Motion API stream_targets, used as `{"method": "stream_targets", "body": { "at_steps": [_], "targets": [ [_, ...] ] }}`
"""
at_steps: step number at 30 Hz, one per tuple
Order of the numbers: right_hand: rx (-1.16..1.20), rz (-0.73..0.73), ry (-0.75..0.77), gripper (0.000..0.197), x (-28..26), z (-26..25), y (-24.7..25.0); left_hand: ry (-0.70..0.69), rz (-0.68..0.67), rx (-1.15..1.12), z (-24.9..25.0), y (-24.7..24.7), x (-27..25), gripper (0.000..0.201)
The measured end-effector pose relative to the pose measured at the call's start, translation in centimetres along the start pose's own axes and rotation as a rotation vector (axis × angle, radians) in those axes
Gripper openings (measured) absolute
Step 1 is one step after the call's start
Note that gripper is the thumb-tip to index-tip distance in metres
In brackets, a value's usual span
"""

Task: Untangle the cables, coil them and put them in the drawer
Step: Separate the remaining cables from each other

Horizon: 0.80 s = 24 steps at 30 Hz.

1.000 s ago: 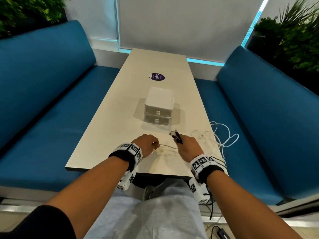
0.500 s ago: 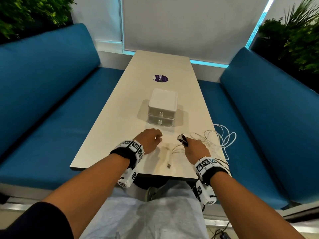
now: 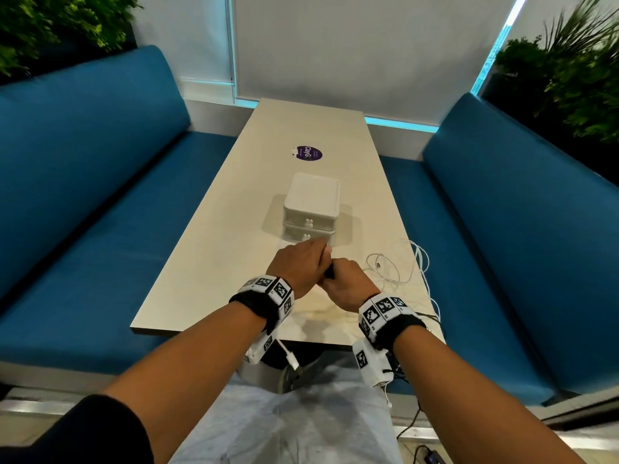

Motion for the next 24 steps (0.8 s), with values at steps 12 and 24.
{"method": "stream_targets", "body": {
  "at_steps": [12, 24],
  "targets": [
    [0.014, 0.016, 0.060, 0.025, 0.0, 0.4, -0.6, 0.237, 0.016, -0.197, -2.6, 0.4, 0.8, 0.038],
    [-0.059, -0.107, 0.120, 0.019, 0.4, -1.1, -1.4, 0.173, 0.045, -0.035, -2.0, 1.1, 0.4, 0.033]
  ]
}}
Point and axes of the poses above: each hand's wrist, its own x-axis towards the middle knuckle, its own y-axis out of the back of the hand, z = x × y, the point moved 6 cm from there along x, towards the middle knuckle, and after that the axes turned 13 degrees about -x, right-handed, at the moved point
